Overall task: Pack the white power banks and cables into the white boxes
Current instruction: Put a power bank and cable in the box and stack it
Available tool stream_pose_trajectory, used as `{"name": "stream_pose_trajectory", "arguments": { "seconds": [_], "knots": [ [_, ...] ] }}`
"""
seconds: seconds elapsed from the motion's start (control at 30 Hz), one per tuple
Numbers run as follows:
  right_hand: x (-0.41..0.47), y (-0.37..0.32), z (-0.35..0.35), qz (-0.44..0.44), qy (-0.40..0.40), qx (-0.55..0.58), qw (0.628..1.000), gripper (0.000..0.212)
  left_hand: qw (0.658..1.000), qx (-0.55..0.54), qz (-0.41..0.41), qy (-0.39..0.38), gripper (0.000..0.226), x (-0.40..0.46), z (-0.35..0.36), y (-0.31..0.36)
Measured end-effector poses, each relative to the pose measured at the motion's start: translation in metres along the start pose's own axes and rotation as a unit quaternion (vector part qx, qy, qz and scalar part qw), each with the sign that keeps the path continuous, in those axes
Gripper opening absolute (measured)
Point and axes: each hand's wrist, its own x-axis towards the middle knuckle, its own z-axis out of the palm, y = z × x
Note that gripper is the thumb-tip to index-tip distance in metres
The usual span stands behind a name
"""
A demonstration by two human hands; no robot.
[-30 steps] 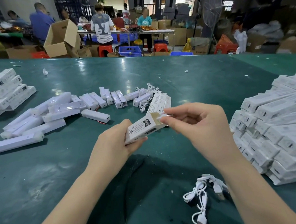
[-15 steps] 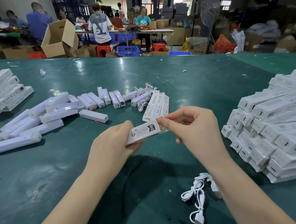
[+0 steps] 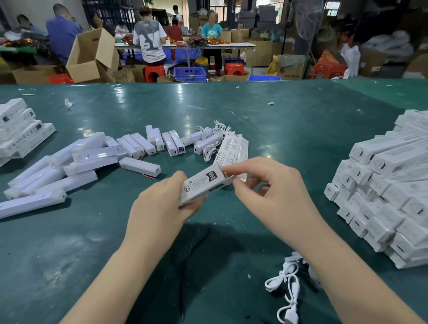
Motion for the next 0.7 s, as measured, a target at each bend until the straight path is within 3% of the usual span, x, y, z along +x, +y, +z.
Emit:
{"name": "stream_pose_trajectory", "arguments": {
  "seconds": [0.23, 0.43, 0.6, 0.7],
  "knots": [
    [0.003, 0.001, 0.002, -0.001, 0.045, 0.029, 0.999, 0.022, 1.0, -0.009, 0.004, 0.004, 0.04, 0.0, -0.001, 0.004],
    [0.004, 0.001, -0.004, 0.004, 0.032, 0.061, 0.998, 0.022, 0.998, -0.028, 0.046, 0.03, 0.038, 0.001, -0.005, 0.002],
    [0.001, 0.0, 0.004, 0.045, 0.0, 0.258, 0.965, 0.017, 0.996, -0.059, 0.054, 0.047, 0.033, 0.0, -0.004, 0.001],
    [-0.011, -0.001, 0.023, -0.023, 0.03, 0.194, 0.98, 0.021, 0.996, -0.075, 0.006, 0.044, 0.04, -0.001, 0.0, 0.001]
  ]
}}
